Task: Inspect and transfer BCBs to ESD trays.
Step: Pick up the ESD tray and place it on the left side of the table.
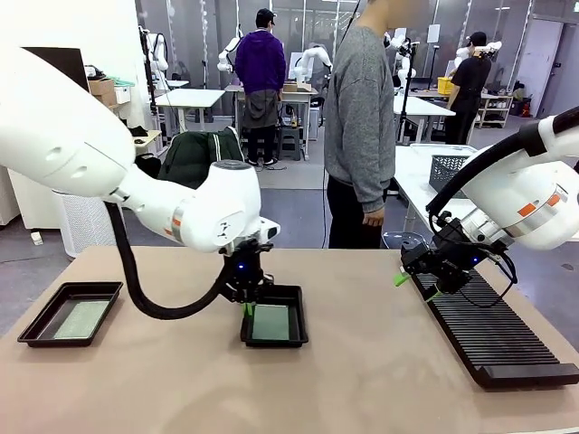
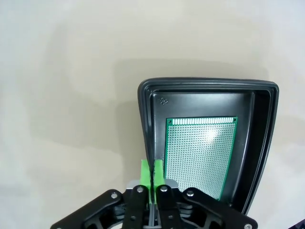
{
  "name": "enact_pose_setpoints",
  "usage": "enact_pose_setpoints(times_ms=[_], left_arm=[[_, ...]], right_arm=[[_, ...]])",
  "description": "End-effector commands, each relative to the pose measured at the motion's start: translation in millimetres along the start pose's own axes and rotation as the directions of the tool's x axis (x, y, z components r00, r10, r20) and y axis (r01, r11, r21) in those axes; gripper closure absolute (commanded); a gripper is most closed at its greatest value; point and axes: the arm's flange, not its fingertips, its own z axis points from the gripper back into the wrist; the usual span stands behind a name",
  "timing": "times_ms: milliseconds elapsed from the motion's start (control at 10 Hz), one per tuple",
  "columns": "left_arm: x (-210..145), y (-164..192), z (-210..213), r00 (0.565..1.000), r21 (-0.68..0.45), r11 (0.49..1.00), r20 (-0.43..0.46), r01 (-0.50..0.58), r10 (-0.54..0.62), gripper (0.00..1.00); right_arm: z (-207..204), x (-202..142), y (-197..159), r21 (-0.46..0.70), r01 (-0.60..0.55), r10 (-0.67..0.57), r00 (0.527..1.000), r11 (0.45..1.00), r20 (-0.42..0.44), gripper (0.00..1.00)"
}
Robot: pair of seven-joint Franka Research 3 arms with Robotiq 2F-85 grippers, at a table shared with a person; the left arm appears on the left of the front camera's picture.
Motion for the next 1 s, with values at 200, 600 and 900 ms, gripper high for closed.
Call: enact_pose_setpoints(times_ms=[200, 600, 900], left_arm=[[-14, 64, 15, 1.000, -0.022, 1.000, -0.003, 0.011, -0.011, 0.97], [-16, 131, 24, 1.000, -0.017, 1.000, -0.017, 0.023, -0.023, 0.97], [-11, 176, 29, 1.000, -0.022, 0.999, -0.013, 0.028, -0.028, 0.97]], right_arm=[[-1, -1, 0, -0.002, 0.001, -0.001, 1.000, 1.000, 0.002, 0.00], [-1, -1, 0, -0.002, 0.001, -0.001, 1.000, 1.000, 0.002, 0.00], [-1, -1, 0, -0.002, 0.001, -0.001, 1.000, 1.000, 0.002, 0.00]])
